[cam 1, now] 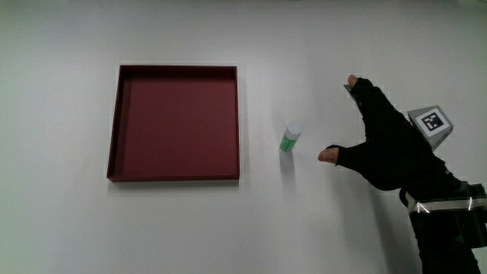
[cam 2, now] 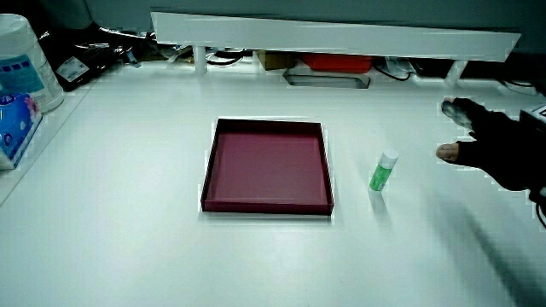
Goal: Pick glue stick
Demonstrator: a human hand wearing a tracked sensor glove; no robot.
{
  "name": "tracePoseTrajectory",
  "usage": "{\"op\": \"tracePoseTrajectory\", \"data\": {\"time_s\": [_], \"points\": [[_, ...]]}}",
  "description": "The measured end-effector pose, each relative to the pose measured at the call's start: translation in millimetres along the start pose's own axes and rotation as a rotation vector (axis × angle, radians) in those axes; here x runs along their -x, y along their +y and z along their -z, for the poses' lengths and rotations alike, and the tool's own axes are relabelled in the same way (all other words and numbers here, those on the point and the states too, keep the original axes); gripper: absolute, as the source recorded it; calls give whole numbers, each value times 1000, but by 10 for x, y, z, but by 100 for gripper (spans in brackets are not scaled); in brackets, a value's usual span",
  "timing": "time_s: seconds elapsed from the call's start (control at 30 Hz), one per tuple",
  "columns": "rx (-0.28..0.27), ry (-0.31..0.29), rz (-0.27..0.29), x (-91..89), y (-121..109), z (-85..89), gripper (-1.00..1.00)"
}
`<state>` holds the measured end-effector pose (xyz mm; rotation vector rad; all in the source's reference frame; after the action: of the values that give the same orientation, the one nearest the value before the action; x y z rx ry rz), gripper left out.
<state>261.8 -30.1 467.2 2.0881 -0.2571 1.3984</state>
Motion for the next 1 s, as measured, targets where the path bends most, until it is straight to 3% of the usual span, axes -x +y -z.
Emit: {"op": "tracePoseTrajectory", "data": {"time_s": [0.07,0.3,0.37,0.67,0.8,0.87,1.0], "points": [[6,-26,27,-70,16,38,0],[36,33,24,-156,67,209,0],[52,31,57,-186,79,267,0],[92,73,101,-262,163,507,0],[96,78,94,-323,209,571,0],[103,77,117,-313,222,601,0],[101,107,93,-325,256,654,0]]}}
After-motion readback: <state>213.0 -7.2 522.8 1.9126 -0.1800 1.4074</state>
